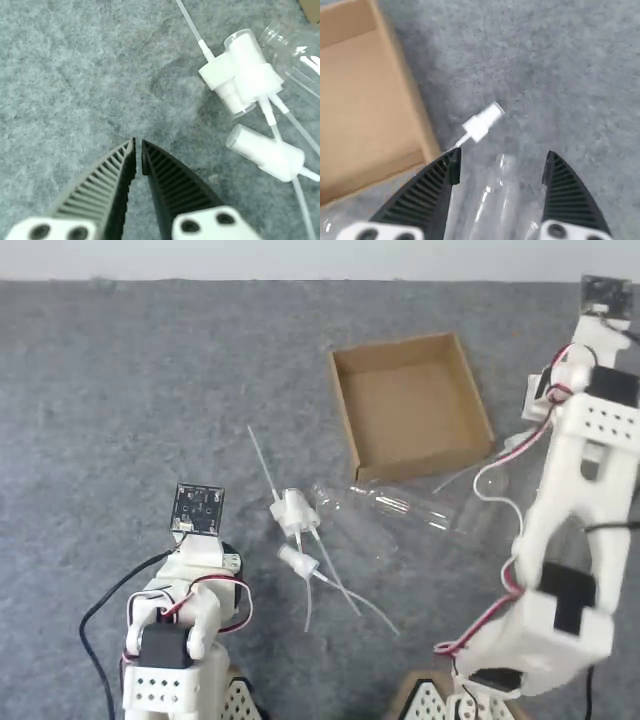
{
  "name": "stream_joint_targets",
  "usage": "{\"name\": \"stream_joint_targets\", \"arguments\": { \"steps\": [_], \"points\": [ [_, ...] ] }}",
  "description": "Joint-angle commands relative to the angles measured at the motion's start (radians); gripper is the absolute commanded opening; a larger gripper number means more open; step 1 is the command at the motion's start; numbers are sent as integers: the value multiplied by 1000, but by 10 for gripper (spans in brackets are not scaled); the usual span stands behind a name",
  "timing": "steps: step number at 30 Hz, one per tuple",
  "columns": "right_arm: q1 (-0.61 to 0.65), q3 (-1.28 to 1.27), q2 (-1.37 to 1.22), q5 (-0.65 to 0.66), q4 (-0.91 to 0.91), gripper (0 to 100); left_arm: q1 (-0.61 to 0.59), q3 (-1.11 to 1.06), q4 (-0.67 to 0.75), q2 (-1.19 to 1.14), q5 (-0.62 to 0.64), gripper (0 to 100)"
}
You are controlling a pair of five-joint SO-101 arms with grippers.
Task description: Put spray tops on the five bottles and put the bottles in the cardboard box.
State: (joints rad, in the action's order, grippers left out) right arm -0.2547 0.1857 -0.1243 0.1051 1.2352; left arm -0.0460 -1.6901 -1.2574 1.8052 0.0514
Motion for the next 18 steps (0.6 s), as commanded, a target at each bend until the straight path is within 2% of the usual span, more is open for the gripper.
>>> {"name": "stream_joint_targets", "arguments": {
  "steps": [1,9,18],
  "points": [
    [-12,9,-99,-92,-168,227,-5,5,-5,15,2,12],
    [-15,9,-262,-163,-314,227,-5,5,-5,15,2,12],
    [-25,9,-390,-170,-341,227,-5,5,-5,15,2,12]
  ]
}}
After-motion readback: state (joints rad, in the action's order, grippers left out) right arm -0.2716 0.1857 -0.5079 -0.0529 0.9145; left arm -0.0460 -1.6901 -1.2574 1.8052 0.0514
